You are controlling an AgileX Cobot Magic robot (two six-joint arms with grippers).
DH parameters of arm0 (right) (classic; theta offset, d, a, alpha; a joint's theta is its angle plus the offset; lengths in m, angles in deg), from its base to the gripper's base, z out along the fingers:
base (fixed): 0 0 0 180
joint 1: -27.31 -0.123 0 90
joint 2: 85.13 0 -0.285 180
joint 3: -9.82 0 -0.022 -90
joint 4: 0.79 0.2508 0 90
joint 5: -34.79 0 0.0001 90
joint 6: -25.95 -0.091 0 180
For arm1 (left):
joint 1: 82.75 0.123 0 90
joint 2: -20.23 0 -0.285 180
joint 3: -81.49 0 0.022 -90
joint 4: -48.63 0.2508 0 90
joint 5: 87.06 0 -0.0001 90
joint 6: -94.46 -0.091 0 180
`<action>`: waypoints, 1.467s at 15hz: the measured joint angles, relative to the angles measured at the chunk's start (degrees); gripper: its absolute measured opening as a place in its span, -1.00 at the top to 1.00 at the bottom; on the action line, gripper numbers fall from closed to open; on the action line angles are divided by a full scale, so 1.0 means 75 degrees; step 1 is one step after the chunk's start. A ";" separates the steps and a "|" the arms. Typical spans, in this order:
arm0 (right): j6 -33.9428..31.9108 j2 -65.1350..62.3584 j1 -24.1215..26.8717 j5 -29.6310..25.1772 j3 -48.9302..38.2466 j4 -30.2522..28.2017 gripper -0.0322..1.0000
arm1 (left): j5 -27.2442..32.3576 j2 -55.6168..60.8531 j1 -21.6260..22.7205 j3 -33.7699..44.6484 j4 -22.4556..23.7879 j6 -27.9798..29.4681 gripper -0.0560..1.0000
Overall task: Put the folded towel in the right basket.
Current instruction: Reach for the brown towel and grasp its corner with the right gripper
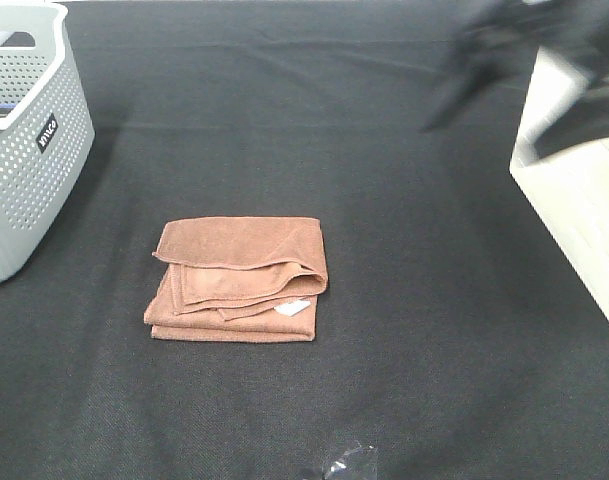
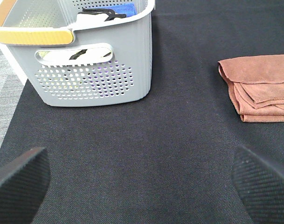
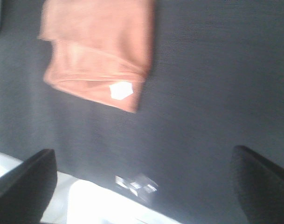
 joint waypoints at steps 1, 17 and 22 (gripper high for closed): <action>0.0122 0.0588 -0.0306 0.0183 0.0321 0.0237 -0.93 | 0.0000 0.0000 0.0000 0.0000 0.0000 0.0000 -0.98; 0.1429 0.4935 -0.0764 0.1627 0.1451 0.2208 -0.91 | 0.0000 0.0000 0.0000 0.0000 0.0008 0.0000 -0.98; 0.1513 0.5279 -0.1375 0.1879 0.1566 0.2987 -0.88 | 0.0000 0.0000 0.0000 0.0000 0.0008 0.0000 -0.98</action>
